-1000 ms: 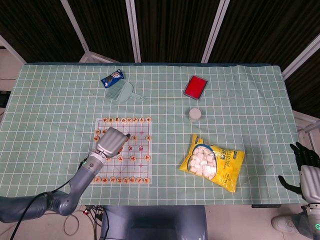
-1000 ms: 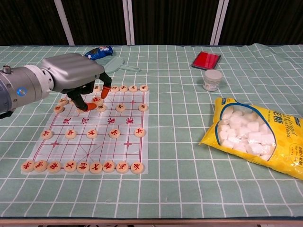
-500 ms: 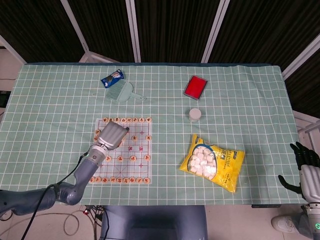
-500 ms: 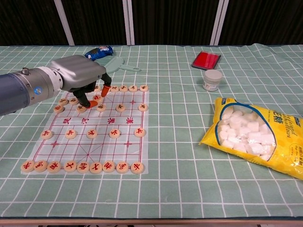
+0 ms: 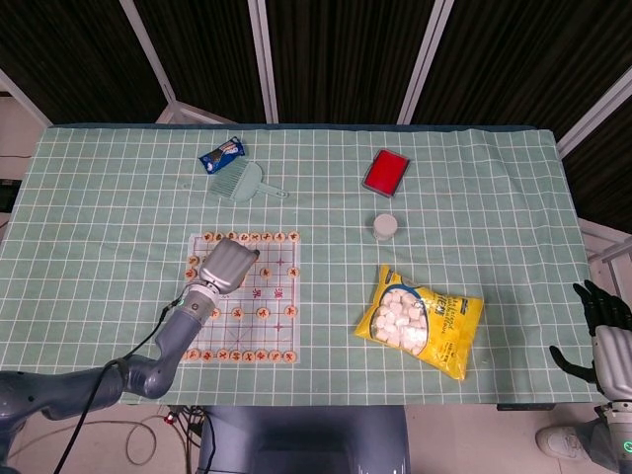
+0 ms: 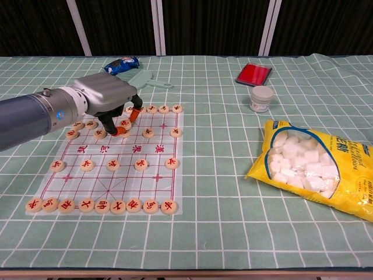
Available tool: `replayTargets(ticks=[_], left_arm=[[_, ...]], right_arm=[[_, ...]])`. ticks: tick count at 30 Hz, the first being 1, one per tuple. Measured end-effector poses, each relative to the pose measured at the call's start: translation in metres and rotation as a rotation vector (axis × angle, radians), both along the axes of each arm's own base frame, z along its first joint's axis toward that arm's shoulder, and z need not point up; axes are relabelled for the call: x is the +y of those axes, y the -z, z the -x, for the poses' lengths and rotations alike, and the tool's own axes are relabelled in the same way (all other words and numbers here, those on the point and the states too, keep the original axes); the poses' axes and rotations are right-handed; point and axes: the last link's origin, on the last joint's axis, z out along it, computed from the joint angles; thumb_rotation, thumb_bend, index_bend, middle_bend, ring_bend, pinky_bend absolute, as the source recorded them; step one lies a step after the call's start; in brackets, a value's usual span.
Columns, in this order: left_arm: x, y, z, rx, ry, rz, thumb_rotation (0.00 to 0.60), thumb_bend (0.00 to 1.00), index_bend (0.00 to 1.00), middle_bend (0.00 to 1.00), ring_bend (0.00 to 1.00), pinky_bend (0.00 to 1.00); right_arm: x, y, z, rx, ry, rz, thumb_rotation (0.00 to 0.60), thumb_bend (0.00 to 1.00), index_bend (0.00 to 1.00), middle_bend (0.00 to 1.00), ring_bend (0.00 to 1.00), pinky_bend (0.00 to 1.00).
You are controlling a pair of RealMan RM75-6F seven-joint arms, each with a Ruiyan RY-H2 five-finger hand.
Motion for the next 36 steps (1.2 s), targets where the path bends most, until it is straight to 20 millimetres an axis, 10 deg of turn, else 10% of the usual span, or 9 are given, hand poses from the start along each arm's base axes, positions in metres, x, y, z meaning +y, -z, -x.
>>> replayTargets(ticks=[22, 36], left_arm=[[-0.0010, 0.0021, 0.0029, 0.016, -0.012, 0.003, 0.600, 0.31, 0.49, 1.00, 0.91, 0.91], [-0.0001, -0.0064, 0.0047, 0.012, -0.020, -0.018, 0.600, 0.23, 0.29, 1.00, 0.91, 0.91]], right_arm=[[0.0001, 0.0002, -0.0001, 0.000, 0.000, -0.001, 0.600, 0.30, 0.00, 0.00, 0.00, 0.00], [0.0004, -0.0003, -0.0003, 0.001, -0.001, 0.002, 0.600, 0.30, 0.00, 0.00, 0.00, 0.00]])
